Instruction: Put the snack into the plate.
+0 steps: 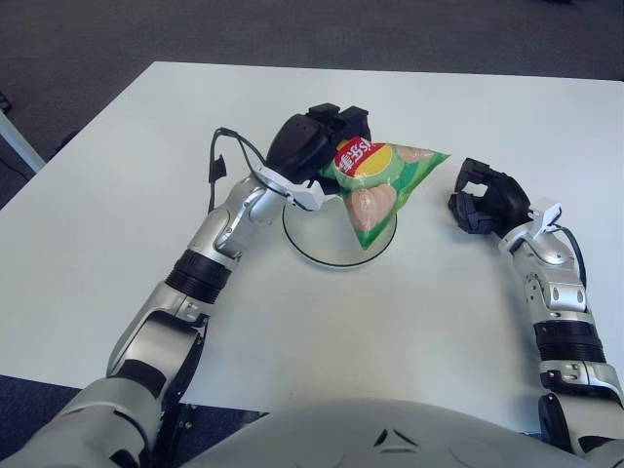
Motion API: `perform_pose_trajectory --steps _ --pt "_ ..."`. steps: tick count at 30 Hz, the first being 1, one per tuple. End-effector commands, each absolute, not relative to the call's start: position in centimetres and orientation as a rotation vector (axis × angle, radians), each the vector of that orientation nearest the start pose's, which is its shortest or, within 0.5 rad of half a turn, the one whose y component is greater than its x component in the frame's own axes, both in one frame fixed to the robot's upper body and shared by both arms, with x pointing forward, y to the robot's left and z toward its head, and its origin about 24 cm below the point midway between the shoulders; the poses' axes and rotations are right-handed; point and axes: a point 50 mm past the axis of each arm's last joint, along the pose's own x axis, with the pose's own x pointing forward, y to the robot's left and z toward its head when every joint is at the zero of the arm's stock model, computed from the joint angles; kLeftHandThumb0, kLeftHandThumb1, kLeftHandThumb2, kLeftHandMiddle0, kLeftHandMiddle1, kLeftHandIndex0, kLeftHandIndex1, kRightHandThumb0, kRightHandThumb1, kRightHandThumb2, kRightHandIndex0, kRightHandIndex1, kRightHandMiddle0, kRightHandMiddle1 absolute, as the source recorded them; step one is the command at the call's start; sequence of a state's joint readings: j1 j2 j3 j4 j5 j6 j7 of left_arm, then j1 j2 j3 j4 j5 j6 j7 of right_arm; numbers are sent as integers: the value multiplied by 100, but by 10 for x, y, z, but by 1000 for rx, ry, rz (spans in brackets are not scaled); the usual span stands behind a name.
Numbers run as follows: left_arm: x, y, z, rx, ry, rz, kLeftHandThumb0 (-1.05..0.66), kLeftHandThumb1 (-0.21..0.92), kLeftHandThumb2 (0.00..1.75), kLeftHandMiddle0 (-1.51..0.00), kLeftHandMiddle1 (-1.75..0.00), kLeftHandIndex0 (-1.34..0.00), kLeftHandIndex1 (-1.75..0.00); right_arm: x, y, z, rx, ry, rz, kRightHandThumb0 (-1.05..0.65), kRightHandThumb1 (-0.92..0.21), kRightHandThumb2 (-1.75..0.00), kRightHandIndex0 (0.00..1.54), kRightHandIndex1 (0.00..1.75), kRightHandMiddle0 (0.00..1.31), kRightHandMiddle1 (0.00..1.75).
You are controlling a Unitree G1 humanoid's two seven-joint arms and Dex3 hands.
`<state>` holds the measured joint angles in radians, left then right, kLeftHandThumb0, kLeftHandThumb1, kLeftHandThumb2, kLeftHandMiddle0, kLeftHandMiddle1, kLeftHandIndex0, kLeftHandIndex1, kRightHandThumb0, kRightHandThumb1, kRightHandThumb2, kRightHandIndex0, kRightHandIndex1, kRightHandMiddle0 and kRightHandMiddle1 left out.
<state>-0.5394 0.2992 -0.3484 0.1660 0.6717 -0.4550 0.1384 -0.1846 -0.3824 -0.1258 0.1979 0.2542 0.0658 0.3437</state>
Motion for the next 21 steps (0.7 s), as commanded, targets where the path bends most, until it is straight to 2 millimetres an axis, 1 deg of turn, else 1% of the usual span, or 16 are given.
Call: perform_pose_trajectory --steps 1,3,10,16,21 --pt "300 69 152 955 -894 -437 0 -2 169 -87 -172 -63 -175 267 -234 21 -93 286 207 -48 -32 -131 130 175 61 175" --pt "300 69 151 960 -892 -451 0 -1 169 -86 -172 -63 -175 267 -234 21 -96 287 206 -48 -32 -131 130 175 61 175" --pt "303 75 138 1029 -821 -570 0 1 167 -85 -172 -62 -175 267 -233 22 -101 291 212 -48 -33 -130 130 175 61 175" --pt "302 76 132 1060 -796 -591 0 3 164 -83 -172 -60 -175 267 -233 22 -100 292 216 -48 -33 -130 130 175 60 175" --pt "301 77 126 1142 -764 -602 0 3 165 -82 -174 -60 -175 267 -233 22 -97 290 217 -48 -33 -129 130 175 60 175"
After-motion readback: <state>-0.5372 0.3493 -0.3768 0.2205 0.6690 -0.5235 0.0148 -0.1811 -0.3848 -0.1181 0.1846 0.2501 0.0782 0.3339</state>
